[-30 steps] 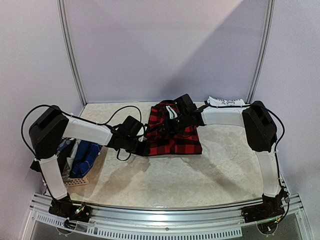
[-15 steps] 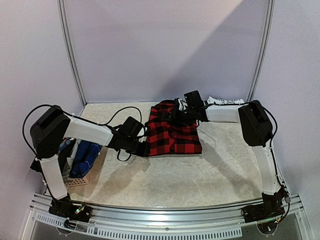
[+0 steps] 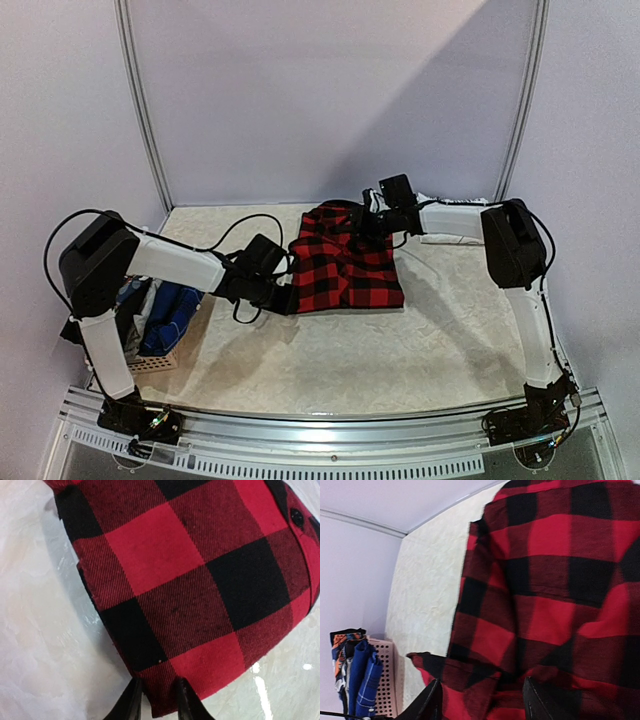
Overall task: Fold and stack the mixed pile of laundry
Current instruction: Smooth out the 2/3-rectangle-folded shirt at the center of the board.
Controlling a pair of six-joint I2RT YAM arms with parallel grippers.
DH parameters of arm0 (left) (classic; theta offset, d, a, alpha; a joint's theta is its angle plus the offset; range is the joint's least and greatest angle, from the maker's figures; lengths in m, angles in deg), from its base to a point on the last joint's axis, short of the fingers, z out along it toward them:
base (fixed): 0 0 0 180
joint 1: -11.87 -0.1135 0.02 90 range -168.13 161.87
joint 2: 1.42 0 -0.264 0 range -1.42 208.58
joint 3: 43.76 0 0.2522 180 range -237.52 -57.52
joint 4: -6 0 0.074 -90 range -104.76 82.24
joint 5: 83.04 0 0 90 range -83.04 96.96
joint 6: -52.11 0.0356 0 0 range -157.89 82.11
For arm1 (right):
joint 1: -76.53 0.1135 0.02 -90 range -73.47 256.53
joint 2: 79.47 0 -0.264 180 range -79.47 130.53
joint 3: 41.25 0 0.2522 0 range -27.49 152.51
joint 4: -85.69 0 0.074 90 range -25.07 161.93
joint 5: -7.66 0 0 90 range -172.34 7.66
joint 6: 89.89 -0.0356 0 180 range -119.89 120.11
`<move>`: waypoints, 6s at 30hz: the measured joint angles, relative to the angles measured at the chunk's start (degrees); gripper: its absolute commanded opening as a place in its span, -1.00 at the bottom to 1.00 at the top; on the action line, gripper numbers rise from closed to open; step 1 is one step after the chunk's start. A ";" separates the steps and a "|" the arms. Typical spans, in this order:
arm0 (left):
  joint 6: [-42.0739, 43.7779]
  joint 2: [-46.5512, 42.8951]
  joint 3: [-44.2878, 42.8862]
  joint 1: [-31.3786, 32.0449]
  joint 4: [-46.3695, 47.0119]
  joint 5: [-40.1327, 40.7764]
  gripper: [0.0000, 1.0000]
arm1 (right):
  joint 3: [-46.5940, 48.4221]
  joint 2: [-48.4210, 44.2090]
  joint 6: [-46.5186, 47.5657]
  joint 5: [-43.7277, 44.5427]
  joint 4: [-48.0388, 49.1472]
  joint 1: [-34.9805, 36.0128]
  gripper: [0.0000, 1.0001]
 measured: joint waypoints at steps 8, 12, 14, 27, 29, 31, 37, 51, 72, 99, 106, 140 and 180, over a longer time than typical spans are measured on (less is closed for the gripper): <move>1.22 -2.27 -0.98 0.00 -1.95 0.68 -0.05 | -1.95 -7.52 8.33 3.15 -6.84 -1.07 0.25; 2.03 -3.30 -2.80 0.00 -3.28 1.01 -0.02 | -5.57 -13.81 11.10 3.34 -7.80 -0.96 0.26; 2.27 -3.72 -3.74 0.00 -3.82 1.31 -0.01 | -8.48 -16.90 12.15 3.34 -7.98 -0.81 0.24; 4.07 -1.95 -15.89 0.00 -9.55 2.84 -0.27 | -24.06 -24.87 14.14 -1.01 -6.29 2.60 -0.41; 4.02 -1.03 -17.18 0.00 -9.51 2.05 -0.30 | -25.18 -24.87 14.01 -2.29 -5.66 3.48 -0.50; 4.02 -0.17 -17.97 0.04 -9.57 0.92 -0.32 | -25.62 -24.83 13.53 -3.67 -5.22 4.26 -0.58; 4.35 3.08 -19.78 1.31 -10.12 -2.91 -0.41 | -26.49 -24.81 13.05 -6.64 -3.08 6.08 -0.73; 6.03 10.78 -22.25 4.85 -10.40 -9.53 -0.49 | -32.52 -23.32 12.79 -8.55 -2.03 8.46 -0.81; 6.21 14.45 -19.47 5.25 -3.82 -11.72 -0.54 | -39.82 -18.91 9.31 -7.21 2.36 8.44 -0.89; 9.40 7.02 -15.08 7.39 -8.59 -6.19 -0.52 | -38.34 -30.97 10.29 -0.96 -6.62 9.68 -0.85; 9.66 6.32 -14.58 7.43 -8.98 -4.79 -0.53 | -38.34 -31.28 10.47 0.48 -6.97 9.68 -0.85; 8.55 5.29 -5.90 7.04 0.02 -0.07 -0.54 | -42.05 -23.45 11.37 4.04 -1.97 9.35 -0.87; 34.16 -2.60 -4.33 24.02 -1.86 34.58 0.19 | -48.35 -42.71 12.72 15.34 -6.88 9.01 0.01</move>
